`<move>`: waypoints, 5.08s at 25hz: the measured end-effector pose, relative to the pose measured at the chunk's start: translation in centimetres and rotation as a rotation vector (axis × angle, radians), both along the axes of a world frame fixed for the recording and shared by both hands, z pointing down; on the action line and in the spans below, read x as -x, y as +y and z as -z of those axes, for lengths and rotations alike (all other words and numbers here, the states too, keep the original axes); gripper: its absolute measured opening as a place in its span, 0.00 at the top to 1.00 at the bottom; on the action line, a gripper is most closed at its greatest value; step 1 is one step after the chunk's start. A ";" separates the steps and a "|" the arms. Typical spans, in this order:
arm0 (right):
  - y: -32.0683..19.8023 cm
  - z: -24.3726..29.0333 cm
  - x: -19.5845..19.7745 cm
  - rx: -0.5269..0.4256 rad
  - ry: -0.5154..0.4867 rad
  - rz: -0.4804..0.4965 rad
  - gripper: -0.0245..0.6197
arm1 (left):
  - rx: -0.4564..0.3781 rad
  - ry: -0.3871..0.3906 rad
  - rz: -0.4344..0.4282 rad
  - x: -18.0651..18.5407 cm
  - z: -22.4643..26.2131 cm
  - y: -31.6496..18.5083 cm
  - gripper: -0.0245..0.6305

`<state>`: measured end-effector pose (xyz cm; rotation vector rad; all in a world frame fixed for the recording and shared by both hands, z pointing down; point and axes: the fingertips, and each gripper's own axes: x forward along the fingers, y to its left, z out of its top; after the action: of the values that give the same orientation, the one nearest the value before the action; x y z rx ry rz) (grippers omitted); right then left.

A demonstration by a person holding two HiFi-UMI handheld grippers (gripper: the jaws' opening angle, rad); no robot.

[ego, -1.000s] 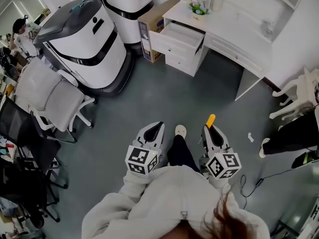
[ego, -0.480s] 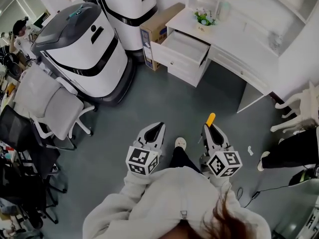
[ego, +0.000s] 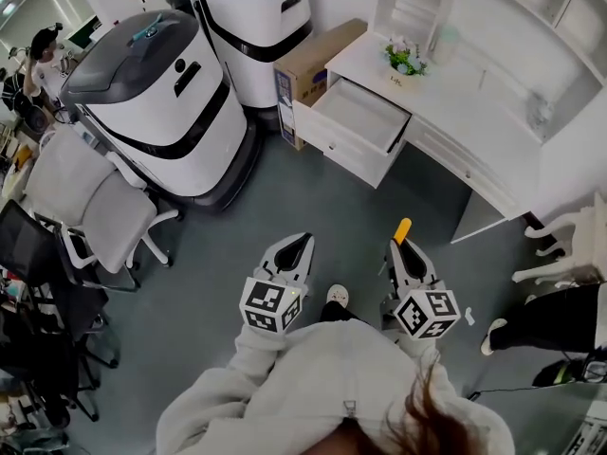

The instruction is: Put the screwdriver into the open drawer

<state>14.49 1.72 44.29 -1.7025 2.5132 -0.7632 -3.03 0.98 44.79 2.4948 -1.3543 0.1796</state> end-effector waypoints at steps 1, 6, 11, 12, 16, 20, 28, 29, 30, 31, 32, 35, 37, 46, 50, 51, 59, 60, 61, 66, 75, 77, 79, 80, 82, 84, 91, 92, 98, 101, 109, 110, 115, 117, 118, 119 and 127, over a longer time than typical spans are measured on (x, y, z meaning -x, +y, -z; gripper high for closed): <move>-0.7 -0.1 0.0 0.000 0.001 0.003 0.82 | 0.000 0.000 0.004 0.0 0.0 -0.6 0.94; -3.6 -0.6 -0.6 0.006 0.005 0.016 0.82 | 0.003 0.001 0.021 -0.3 -0.5 -3.5 0.94; -6.0 -1.2 -1.6 0.008 0.018 0.028 0.82 | 0.006 0.005 0.030 -1.4 -1.1 -5.6 0.94; -6.5 -1.2 -1.7 0.005 0.025 0.033 0.82 | 0.007 0.006 0.031 -1.5 -1.2 -5.9 0.94; -8.4 -1.5 -1.6 -0.001 0.028 0.061 0.82 | 0.004 0.003 0.052 -1.6 -1.4 -7.4 0.94; -9.7 -2.0 -1.8 -0.003 0.018 0.080 0.82 | -0.003 -0.008 0.077 -1.6 -1.6 -8.3 0.94; -9.6 -2.1 -1.8 -0.001 0.009 0.091 0.82 | 0.015 -0.020 0.064 -2.4 -1.8 -8.3 0.94; -9.5 -2.2 -1.9 0.000 0.011 0.087 0.82 | 0.013 -0.022 0.057 -2.6 -1.7 -8.4 0.94; -9.5 -2.3 -2.2 0.002 0.013 0.082 0.82 | 0.011 -0.024 0.050 -2.8 -1.6 -8.6 0.94; -9.4 -2.5 -2.5 0.006 0.014 0.074 0.82 | 0.011 -0.027 0.042 -3.1 -1.6 -8.8 0.94; -9.5 -2.6 -2.9 0.010 0.013 0.065 0.82 | 0.013 -0.030 0.034 -3.4 -1.7 -9.0 0.94; -10.0 -2.8 -3.8 0.016 0.008 0.035 0.82 | 0.023 -0.042 0.010 -4.1 -2.1 -9.6 0.94; -10.7 -2.8 -4.1 0.016 0.006 0.024 0.82 | 0.027 -0.045 0.002 -4.3 -2.2 -10.2 0.94; -15.7 -3.1 -3.6 0.027 -0.011 0.017 0.82 | 0.032 -0.041 -0.013 -4.2 -2.3 -15.5 0.94; -18.6 -2.4 -3.3 0.019 -0.014 0.011 0.82 | 0.026 -0.040 -0.012 -3.7 -1.7 -18.4 0.94; -19.4 -2.3 -3.3 0.016 -0.013 0.008 0.82 | 0.022 -0.039 -0.012 -3.6 -1.5 -19.2 0.94; -25.0 -1.0 -1.4 0.013 0.009 0.019 0.82 | 0.023 -0.010 -0.007 -2.1 -0.7 -25.0 0.94; -25.7 -0.9 -1.3 0.012 0.012 0.018 0.82 | 0.020 -0.009 -0.010 -2.0 -0.6 -25.8 0.94; -26.5 -0.8 -1.1 0.011 0.015 0.017 0.82 | 0.018 -0.008 -0.011 -1.9 -0.5 -26.5 0.94; -30.1 -0.7 0.0 0.011 0.022 0.017 0.82 | 0.025 -0.005 -0.006 -0.6 -0.8 -30.1 0.94; -36.0 -1.6 1.5 0.043 0.029 0.010 0.82 | 0.054 -0.003 -0.020 0.8 -1.8 -36.1 0.94; -37.2 -2.0 1.7 0.055 0.030 0.005 0.82 | 0.062 -0.004 -0.023 1.1 -2.1 -37.4 0.94; -38.3 -2.5 2.0 0.074 0.030 0.002 0.82 | 0.069 -0.007 -0.026 1.4 -2.4 -38.7 0.94; -38.8 -2.9 2.1 0.086 0.032 0.000 0.82 | 0.072 -0.008 -0.029 1.5 -2.6 -39.2 0.94; -39.8 -3.8 2.2 0.111 0.040 -0.001 0.82 | 0.079 -0.011 -0.037 1.6 -3.0 -40.2 0.94; -40.6 -4.8 2.3 0.135 0.047 -0.002 0.82 | 0.088 -0.016 -0.047 1.7 -3.7 -41.0 0.94; -43.7 -8.1 3.2 0.215 0.026 0.003 0.82 | 0.142 -0.023 -0.069 1.7 -6.2 -41.6 0.94; -44.2 -8.7 3.4 0.227 0.032 0.013 0.82 | 0.150 -0.024 -0.070 1.6 -6.6 -41.7 0.94; -46.8 -12.0 5.5 0.328 -0.003 0.082 0.82 | 0.194 -0.037 -0.068 1.6 -8.8 -41.7 0.94; -47.7 -14.0 6.3 0.397 -0.034 0.106 0.82 | 0.210 -0.049 -0.060 1.7 -9.7 -41.8 0.94; -50.7 -21.1 7.2 0.563 0.009 0.153 0.82 | 0.259 -0.073 -0.021 2.4 -12.0 -42.4 0.94; -51.0 -22.0 7.3 0.589 0.011 0.159 0.82 | 0.266 -0.075 -0.010 2.6 -12.3 -42.5 0.94; -50.8 -27.4 7.3 0.726 0.149 0.219 0.82 | 0.311 -0.075 0.030 3.3 -13.4 -42.1 0.94; -50.3 -29.4 7.3 0.780 0.209 0.260 0.82 | 0.322 -0.072 0.042 3.5 -13.6 -42.1 0.94; -50.1 -30.3 7.3 0.801 0.236 0.282 0.82 | 0.326 -0.072 0.047 3.5 -13.8 -42.2 0.94; -49.8 -31.1 7.3 0.820 0.260 0.301 0.82 | 0.329 -0.072 0.052 3.6 -13.9 -42.2 0.94; -47.3 -35.4 7.2 0.956 0.343 0.388 0.82 | 0.358 -0.072 0.088 4.0 -14.8 -42.0 0.94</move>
<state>7.25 -45.56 79.68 -1.5852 2.9880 -2.1448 -7.06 -41.06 59.61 2.1472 -1.3226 0.4542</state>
